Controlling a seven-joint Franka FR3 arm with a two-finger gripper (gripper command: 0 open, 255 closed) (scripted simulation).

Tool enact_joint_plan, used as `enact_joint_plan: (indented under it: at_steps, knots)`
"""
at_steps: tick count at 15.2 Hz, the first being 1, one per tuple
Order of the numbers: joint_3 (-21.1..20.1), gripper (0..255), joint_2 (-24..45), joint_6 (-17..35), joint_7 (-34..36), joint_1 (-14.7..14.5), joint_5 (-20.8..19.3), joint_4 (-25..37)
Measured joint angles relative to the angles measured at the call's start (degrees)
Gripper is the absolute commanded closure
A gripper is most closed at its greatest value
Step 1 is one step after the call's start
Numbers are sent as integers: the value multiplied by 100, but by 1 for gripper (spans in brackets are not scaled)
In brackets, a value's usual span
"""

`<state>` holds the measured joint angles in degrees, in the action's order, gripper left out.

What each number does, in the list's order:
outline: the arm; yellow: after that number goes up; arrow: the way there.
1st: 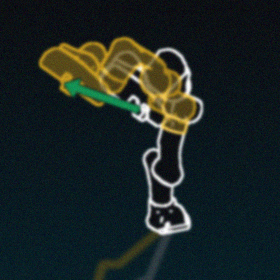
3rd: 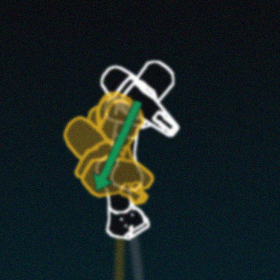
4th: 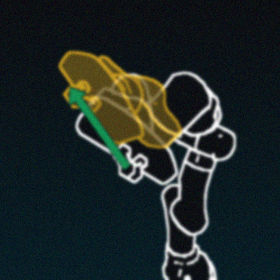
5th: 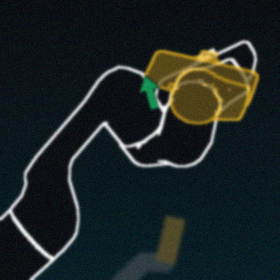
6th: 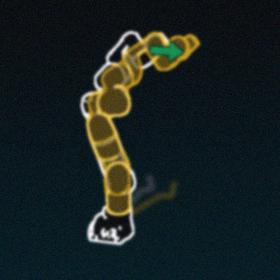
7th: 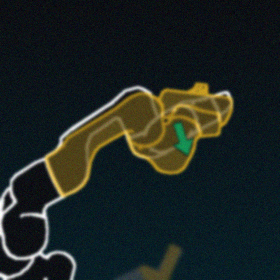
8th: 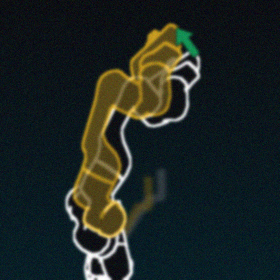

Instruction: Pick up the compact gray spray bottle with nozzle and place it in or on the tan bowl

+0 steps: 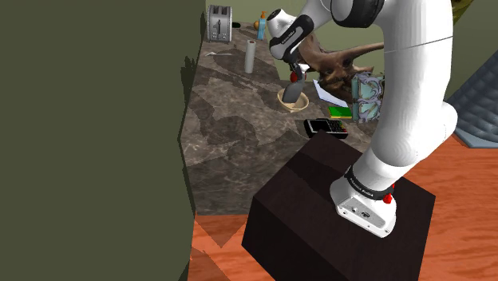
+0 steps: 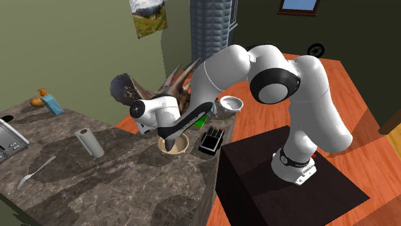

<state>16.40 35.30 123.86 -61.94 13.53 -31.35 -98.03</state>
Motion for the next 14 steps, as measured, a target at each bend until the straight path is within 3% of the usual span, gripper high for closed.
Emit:
enact_joint_plan:
  at_steps: [4, 8, 14]
  knots:
    - [-9, 0, -35, -63, -8, -23, 12, 19]
    - [-75, 0, -268, -505, -42, -198, 82, 172]
    - [-77, 0, -307, -560, -54, -212, 88, 178]
